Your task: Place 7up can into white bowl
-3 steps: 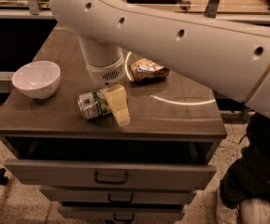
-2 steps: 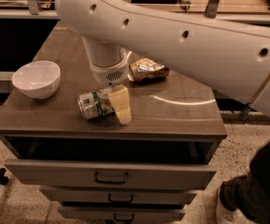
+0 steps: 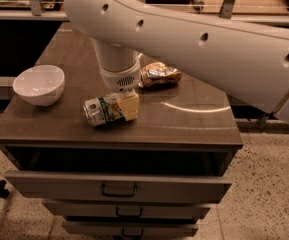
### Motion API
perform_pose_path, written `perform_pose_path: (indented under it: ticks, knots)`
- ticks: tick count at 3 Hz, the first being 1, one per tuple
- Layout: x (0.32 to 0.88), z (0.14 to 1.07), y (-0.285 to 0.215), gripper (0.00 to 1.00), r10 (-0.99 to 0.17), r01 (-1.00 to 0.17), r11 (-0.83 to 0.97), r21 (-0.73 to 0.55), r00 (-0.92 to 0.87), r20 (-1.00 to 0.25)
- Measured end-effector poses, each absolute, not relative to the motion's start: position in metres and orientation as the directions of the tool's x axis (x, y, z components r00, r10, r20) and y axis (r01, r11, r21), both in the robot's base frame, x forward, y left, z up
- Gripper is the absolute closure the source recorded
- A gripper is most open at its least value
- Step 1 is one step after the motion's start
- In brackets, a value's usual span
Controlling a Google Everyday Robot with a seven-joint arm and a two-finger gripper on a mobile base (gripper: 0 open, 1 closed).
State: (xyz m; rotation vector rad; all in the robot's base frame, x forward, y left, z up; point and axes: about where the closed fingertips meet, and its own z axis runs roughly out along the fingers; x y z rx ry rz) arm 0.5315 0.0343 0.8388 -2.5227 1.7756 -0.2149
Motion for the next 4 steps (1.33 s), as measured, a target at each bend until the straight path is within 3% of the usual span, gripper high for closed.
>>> perform_pose_path:
  ticks: [1,2,4]
  knots:
    - [0.533,0.853,0.034,0.75,-0.936,-0.926,-0.352,-0.138,0.345,0.075]
    - [0.545,0.878,0.034,0.75,-0.937,-0.920,-0.350,-0.178,0.343,0.066]
    - [0.589,0.950,0.069,0.66,-0.950,-0.885,-0.297,-0.359,0.313,0.015]
